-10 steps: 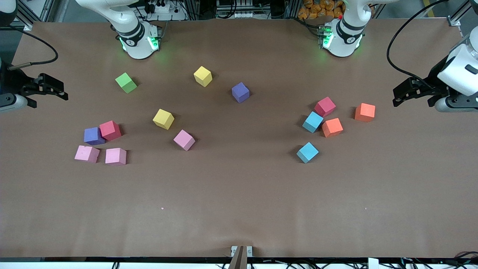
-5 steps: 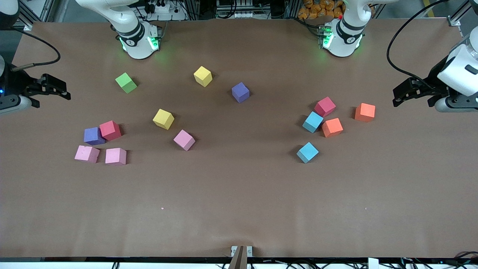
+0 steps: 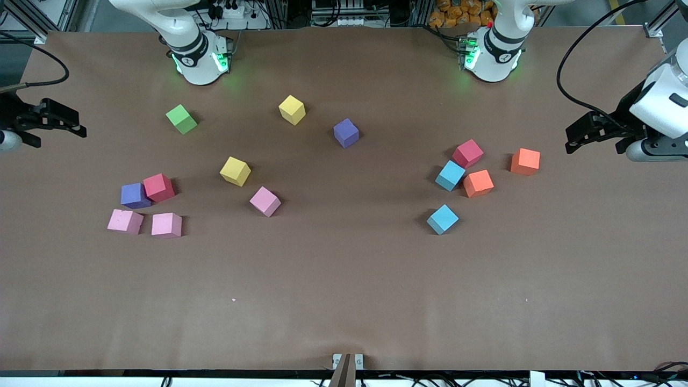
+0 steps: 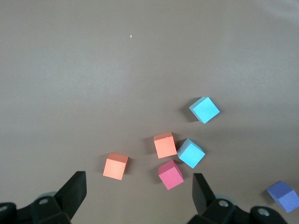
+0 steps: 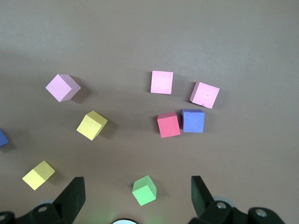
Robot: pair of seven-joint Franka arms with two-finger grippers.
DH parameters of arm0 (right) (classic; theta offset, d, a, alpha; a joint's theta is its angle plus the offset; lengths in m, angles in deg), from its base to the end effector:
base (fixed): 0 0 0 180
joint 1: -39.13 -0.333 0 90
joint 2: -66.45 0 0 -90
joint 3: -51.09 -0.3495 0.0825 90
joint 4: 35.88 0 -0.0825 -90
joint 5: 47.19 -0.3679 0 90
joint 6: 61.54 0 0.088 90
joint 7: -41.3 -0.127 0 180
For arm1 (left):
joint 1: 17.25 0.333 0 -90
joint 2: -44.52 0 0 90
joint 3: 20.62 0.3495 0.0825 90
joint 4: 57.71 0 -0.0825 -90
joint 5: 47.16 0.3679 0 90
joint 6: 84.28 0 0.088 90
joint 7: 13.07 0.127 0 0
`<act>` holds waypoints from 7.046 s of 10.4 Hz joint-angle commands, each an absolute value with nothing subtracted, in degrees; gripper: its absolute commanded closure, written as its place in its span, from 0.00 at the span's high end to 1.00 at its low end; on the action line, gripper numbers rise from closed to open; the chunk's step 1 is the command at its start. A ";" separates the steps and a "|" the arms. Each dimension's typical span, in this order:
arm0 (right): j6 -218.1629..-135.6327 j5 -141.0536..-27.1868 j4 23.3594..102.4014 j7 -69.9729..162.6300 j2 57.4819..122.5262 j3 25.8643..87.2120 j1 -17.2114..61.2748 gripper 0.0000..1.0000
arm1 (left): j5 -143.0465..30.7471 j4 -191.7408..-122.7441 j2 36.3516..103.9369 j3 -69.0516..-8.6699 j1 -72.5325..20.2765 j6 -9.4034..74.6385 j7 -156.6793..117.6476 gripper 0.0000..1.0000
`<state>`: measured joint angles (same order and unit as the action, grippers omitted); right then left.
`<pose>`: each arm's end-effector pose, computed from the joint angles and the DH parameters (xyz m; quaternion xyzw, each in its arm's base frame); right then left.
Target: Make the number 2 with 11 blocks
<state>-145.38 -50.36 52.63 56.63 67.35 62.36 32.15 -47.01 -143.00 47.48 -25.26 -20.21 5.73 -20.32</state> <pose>0.5293 -0.0312 0.6328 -0.9937 -0.0976 0.0433 0.0339 0.5528 -0.0720 0.6473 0.9999 -0.0029 0.0152 0.0028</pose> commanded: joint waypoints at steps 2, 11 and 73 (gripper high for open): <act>-142.76 -50.79 50.43 56.50 67.68 61.55 32.89 1.00 | -46.10 -141.82 47.95 -25.37 -20.33 5.63 -21.50 1.00; -143.54 -51.23 49.73 60.52 67.51 62.16 35.09 1.00 | -49.09 -142.70 54.34 -25.10 -19.45 5.28 -26.76 1.00; -193.76 -37.61 69.79 -31.39 96.78 39.67 22.70 0.10 | -51.99 -165.46 77.57 -40.75 -68.67 47.64 -72.57 0.00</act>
